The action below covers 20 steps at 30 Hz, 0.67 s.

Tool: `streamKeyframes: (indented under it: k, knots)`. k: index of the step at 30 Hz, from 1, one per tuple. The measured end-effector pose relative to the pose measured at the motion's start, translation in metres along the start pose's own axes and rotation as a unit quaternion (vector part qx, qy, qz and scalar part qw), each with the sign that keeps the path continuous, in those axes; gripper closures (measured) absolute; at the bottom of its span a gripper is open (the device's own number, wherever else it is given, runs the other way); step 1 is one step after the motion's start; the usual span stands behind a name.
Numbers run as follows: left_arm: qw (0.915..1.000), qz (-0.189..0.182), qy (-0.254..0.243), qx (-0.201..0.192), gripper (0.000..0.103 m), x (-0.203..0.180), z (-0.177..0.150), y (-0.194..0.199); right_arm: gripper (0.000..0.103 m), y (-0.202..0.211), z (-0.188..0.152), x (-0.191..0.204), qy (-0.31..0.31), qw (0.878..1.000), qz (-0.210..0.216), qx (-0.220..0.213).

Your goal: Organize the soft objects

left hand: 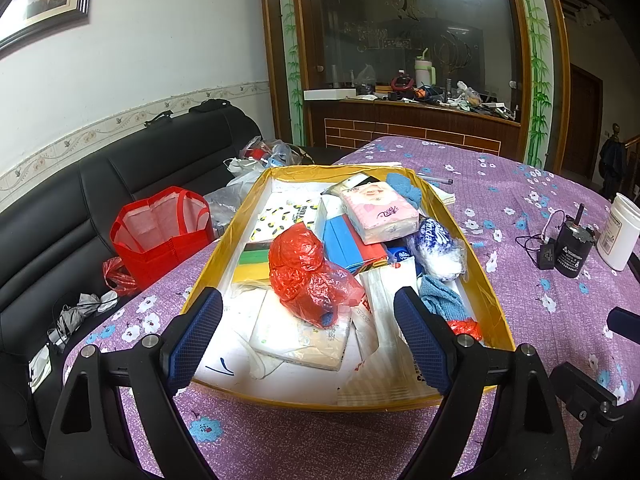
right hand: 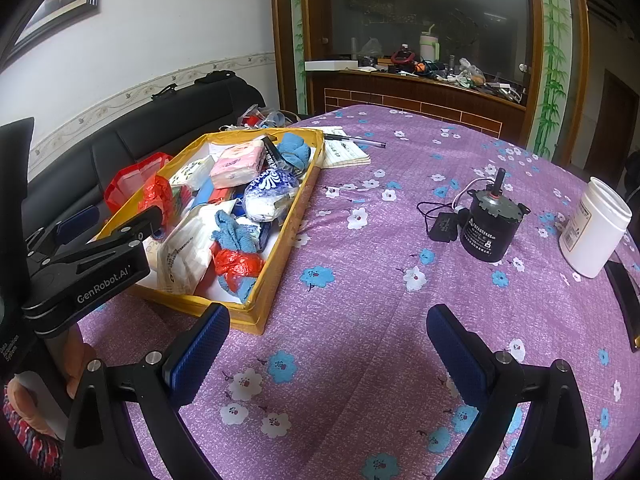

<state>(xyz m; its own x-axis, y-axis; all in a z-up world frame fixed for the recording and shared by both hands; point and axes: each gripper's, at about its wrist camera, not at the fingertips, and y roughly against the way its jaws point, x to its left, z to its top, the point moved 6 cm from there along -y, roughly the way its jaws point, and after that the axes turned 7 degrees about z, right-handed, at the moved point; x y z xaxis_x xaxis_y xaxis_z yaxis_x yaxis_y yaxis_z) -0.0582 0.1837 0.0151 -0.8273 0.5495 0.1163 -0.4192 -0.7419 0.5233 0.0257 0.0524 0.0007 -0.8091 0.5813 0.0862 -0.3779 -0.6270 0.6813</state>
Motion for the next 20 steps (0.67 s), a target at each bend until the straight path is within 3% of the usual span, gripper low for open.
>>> streamKeyframes:
  k: [20]
  knots:
    - [0.9998,0.001,-0.016,-0.012,0.015,-0.003,0.002,0.004,0.003,0.003,0.001,-0.011,-0.018,1.000,-0.014,-0.004]
